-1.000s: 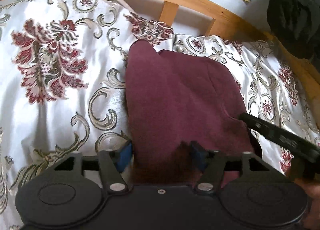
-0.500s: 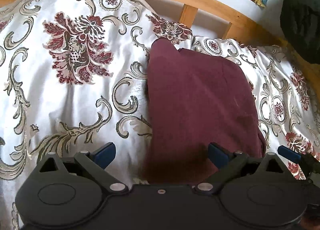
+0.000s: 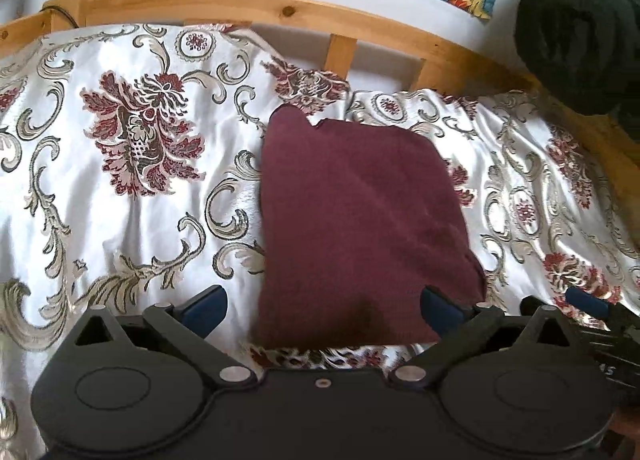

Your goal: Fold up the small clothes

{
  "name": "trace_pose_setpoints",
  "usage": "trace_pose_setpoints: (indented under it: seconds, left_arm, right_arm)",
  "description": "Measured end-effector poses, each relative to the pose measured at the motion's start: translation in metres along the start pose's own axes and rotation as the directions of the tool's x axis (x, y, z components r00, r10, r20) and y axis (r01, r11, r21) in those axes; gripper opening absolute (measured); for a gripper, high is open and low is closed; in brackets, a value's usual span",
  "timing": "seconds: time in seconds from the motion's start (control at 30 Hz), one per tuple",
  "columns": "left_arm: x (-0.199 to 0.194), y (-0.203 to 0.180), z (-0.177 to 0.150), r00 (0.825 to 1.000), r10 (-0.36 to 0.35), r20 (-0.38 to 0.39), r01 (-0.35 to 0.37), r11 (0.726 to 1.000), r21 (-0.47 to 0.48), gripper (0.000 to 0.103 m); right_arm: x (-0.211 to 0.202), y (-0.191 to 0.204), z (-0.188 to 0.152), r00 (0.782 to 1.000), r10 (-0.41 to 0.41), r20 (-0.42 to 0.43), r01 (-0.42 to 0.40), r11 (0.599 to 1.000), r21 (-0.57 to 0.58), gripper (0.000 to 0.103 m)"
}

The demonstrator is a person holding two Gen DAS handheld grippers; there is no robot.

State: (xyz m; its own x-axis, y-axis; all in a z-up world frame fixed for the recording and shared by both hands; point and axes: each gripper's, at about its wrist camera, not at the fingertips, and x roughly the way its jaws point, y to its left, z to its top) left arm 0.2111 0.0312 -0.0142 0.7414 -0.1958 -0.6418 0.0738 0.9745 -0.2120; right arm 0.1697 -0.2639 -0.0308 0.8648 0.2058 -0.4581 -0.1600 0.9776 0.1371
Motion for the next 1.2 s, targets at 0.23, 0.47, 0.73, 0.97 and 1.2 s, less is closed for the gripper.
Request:
trace_pose_setpoints:
  seconds: [0.23,0.47,0.73,0.97,1.2]
  left_arm:
    - [-0.05,-0.021,-0.021,0.997,0.027,0.078,-0.029,0.999,0.024,0.102]
    - [-0.106,-0.04,-0.05,0.979,0.067,0.193,-0.091,0.988,0.122,0.102]
    - [-0.146,-0.046,-0.081,0.954,0.137,0.266,-0.192,0.962,0.192,0.102]
    - [-0.145,-0.037,-0.088,0.962,0.105,0.251,-0.149,0.975,0.162,0.102]
    - [-0.14,-0.033,-0.09,0.966,0.101,0.24,-0.139,0.979,0.15,0.102]
  right_arm:
    - [-0.056,0.009,0.012,0.994,0.032,0.101,-0.032,0.999,-0.001,0.103]
    - [-0.105,0.024,0.012,0.988,0.09,0.128,-0.09,0.996,-0.003,0.103]
    - [-0.146,0.035,-0.005,0.989,0.093,0.117,-0.092,0.996,-0.013,0.103]
    - [-0.154,0.038,-0.02,0.994,0.072,0.078,-0.072,0.997,-0.013,0.103]
    - [-0.151,0.031,-0.023,0.997,0.049,0.066,-0.05,0.999,0.017,0.103]
